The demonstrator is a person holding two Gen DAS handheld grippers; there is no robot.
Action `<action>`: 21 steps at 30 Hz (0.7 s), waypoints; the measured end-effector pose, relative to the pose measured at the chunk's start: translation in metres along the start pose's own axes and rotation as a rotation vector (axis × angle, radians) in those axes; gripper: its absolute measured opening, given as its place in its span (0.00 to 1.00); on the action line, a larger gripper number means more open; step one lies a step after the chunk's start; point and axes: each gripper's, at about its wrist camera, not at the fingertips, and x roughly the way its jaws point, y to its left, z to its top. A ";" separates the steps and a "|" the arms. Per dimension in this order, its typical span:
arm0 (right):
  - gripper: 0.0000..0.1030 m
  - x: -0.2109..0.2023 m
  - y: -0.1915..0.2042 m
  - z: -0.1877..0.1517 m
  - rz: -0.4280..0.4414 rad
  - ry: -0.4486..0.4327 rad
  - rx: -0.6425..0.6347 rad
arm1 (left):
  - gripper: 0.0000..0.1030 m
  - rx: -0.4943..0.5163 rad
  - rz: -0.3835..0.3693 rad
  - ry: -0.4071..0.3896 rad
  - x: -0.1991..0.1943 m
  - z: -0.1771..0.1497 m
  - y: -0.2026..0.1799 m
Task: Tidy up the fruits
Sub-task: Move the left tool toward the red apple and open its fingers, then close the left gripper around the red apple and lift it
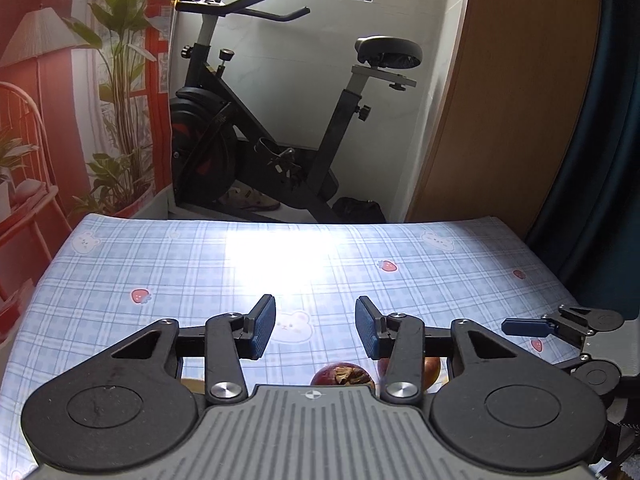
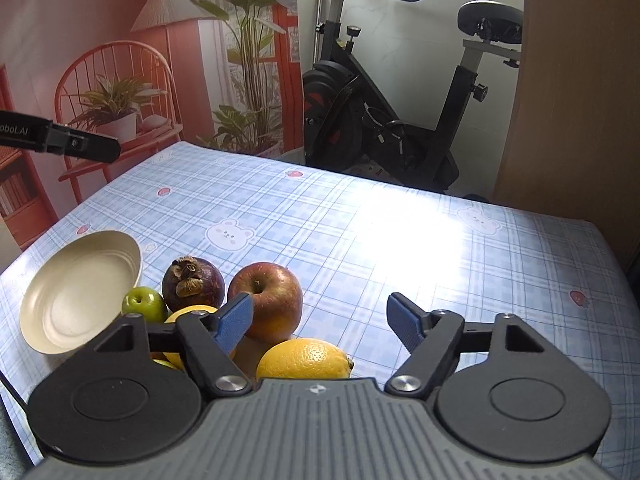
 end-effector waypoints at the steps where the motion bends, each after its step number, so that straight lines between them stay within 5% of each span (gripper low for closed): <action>1: 0.66 0.005 -0.001 0.000 0.017 0.017 -0.008 | 0.43 -0.001 -0.011 0.017 0.007 0.001 -0.002; 7: 0.60 0.025 0.003 0.005 0.081 0.070 -0.114 | 0.41 0.008 -0.122 0.116 0.052 0.004 -0.017; 14: 0.58 0.049 0.006 0.004 0.133 0.132 -0.198 | 0.41 -0.096 -0.238 0.225 0.098 -0.005 -0.022; 21: 0.58 0.061 0.003 0.002 0.170 0.156 -0.208 | 0.41 -0.117 -0.270 0.296 0.127 -0.015 -0.024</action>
